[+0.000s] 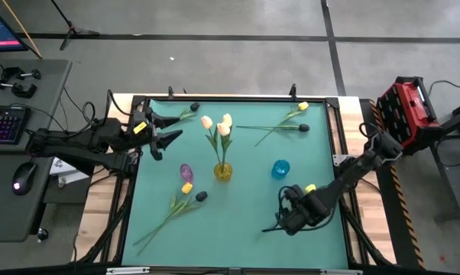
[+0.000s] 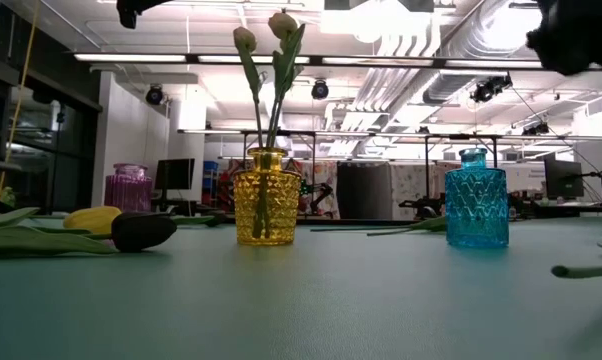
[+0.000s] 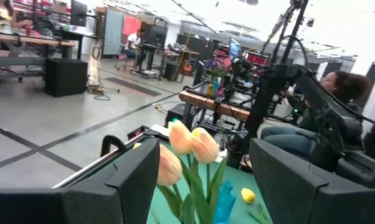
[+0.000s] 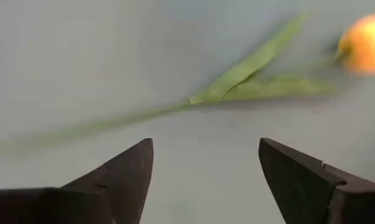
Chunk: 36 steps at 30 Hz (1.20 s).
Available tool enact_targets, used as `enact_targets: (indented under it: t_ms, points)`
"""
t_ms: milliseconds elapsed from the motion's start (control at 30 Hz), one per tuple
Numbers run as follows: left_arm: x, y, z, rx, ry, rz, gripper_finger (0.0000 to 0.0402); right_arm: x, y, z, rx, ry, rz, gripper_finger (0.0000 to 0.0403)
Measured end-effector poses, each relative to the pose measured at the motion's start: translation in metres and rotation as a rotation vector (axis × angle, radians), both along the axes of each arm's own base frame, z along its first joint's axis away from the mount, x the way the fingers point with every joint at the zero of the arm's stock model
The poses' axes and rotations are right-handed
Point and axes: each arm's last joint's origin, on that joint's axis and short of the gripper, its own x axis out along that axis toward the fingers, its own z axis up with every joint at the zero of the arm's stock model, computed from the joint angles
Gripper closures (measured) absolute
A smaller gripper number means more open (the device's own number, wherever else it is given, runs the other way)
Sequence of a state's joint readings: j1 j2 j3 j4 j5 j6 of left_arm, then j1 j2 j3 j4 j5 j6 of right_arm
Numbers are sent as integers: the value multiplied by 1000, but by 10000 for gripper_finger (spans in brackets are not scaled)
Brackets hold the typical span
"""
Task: Sort flowers into vase by color
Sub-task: Put the bottom right yellow flower into the blue vase
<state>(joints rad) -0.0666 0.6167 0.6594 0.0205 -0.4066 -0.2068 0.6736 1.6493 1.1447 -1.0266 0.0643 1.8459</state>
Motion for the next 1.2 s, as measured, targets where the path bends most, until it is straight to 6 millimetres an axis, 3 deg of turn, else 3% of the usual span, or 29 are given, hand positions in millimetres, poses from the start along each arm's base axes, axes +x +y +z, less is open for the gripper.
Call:
enact_targets:
  t_ms: [100, 300, 633, 800, 933, 1033, 1133, 1200]
  points:
    - [0, 0, 0, 0, 0, 6, 165, -4, 1, -10, 10, -15, -213, 121]
    - [0, 0, 0, 1, 0, -2, 165, -13, -5, -27, -15, -6, -466, 121]
    - [0, 1, 0, -2, 0, 23, 165, -14, -21, -57, 12, -39, -535, 122]
    - [0, 1, 0, -3, 0, 21, 165, -13, -29, -62, 16, -29, -521, 130]
    - [0, 1, 0, -21, -7, 16, 165, -16, -32, -63, -15, 17, -450, 181]
    - [0, 1, 0, -20, -7, 16, 165, -19, -34, -63, -44, 46, -375, 259]
    - [0, 0, 1, 4, -10, 17, 165, -21, -35, -63, -65, 62, -326, 362]
    - [0, 0, 3, 23, -20, 19, 165, -21, -35, -61, -79, 50, -271, 387]
